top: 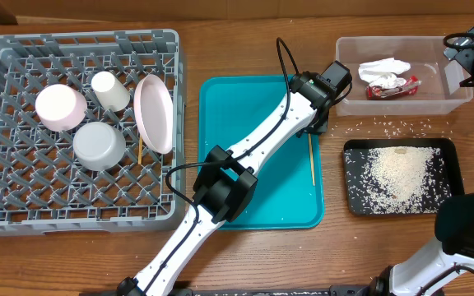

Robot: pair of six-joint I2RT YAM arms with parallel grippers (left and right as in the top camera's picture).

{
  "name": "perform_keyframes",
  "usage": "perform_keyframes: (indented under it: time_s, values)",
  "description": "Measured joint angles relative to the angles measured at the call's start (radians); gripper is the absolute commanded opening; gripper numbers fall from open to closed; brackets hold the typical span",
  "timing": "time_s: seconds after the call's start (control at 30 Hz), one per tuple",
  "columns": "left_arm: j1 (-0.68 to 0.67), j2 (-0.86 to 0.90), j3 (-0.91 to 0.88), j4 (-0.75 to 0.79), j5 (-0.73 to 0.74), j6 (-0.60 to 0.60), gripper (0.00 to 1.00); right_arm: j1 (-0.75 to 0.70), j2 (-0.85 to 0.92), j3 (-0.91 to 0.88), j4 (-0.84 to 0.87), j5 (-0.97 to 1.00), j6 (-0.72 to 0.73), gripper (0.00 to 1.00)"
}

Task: Sort waste into correct bins and load items into the dishwasher
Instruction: 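Reach the left gripper to the second chopstick and grasp it, then carry the second chopstick left and insert it into the dish rack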

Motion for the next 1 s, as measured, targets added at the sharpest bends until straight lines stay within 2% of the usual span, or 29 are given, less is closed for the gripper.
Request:
perform_keyframes:
  time_s: [0.47, 0.77, 0.83, 0.9, 0.93, 1.0]
  values:
    - [0.000, 0.000, -0.004, 0.049, -0.001, -0.013, 0.45, 0.000, 0.000, 0.000, -0.001, 0.000, 0.000, 1.00]
    - [0.000, -0.005, -0.066, 0.082, -0.026, -0.022, 0.44, 0.000, 0.000, 0.000, -0.002, 0.000, 0.000, 1.00]
    - [0.000, -0.012, -0.078, 0.084, -0.032, -0.023, 0.35, 0.000, 0.000, 0.000, -0.002, 0.000, 0.000, 1.00]
    - [0.000, -0.013, -0.080, 0.081, -0.039, -0.024, 0.16, 0.000, 0.000, 0.000, -0.002, 0.000, 0.000, 1.00]
    - [0.000, -0.014, -0.081, 0.080, -0.039, -0.029, 0.11, 0.000, 0.000, 0.000, -0.002, 0.000, 0.000, 1.00]
    - [0.001, -0.014, -0.081, 0.072, -0.041, -0.032, 0.07, 0.000, 0.000, 0.000, -0.002, 0.000, 0.000, 1.00]
